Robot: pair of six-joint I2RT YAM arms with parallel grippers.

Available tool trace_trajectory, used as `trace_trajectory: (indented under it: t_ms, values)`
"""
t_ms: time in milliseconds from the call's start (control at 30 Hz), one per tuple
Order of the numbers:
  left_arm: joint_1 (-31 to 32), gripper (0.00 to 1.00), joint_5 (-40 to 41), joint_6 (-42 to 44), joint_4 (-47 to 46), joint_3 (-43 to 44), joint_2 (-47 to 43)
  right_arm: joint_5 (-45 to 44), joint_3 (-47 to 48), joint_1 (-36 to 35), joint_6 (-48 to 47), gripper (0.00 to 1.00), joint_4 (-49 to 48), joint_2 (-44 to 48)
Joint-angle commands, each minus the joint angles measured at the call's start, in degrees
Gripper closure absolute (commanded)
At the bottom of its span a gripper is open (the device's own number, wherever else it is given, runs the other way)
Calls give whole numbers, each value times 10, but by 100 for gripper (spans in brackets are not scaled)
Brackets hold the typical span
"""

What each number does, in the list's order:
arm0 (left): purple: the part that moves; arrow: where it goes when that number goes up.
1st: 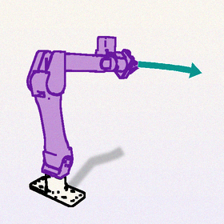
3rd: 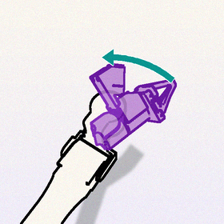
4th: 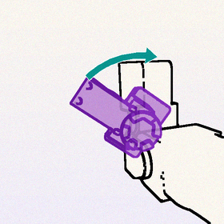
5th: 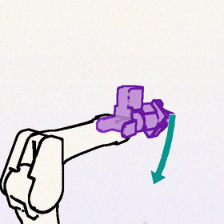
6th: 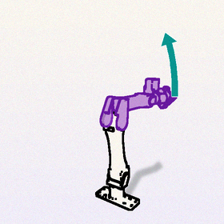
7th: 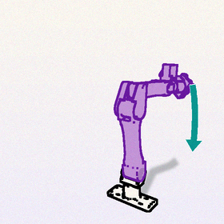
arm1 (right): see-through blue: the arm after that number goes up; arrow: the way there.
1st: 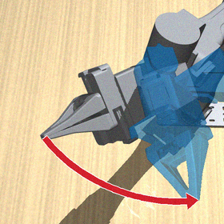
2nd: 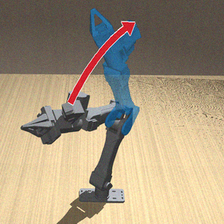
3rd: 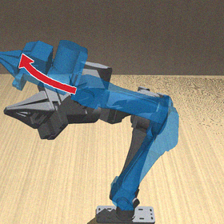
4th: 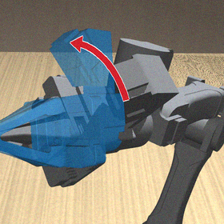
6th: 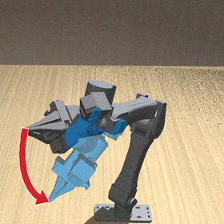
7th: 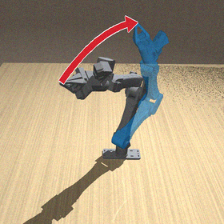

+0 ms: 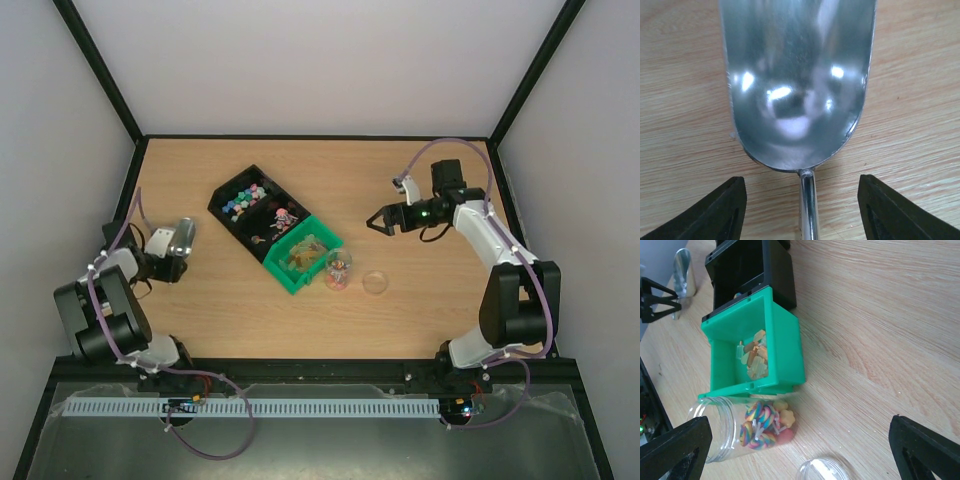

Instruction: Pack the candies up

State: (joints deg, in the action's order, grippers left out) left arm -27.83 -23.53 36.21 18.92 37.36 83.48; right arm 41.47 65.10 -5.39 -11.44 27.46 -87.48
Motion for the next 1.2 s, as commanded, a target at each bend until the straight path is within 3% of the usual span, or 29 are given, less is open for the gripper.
trace_trajectory:
  t_ms: [0,100,500,867,967,1167]
  values:
    - [-3,33,-18,15,50,30,-42,-10,25,15,-49,1,69,-10]
    - [-3,23,-22,20,76,40,-64,-32,25,20,-81,1,95,-10]
    - [17,1,-48,20,134,114,-136,-126,-42,21,-158,4,133,2]
    - [265,1,63,-84,74,158,-226,-236,-128,-32,-152,26,87,21]
    - [284,1,66,-148,57,180,-211,-278,-146,-62,-142,36,66,22]
    - [286,1,14,-199,44,217,-191,-308,-161,-93,-128,46,47,9]
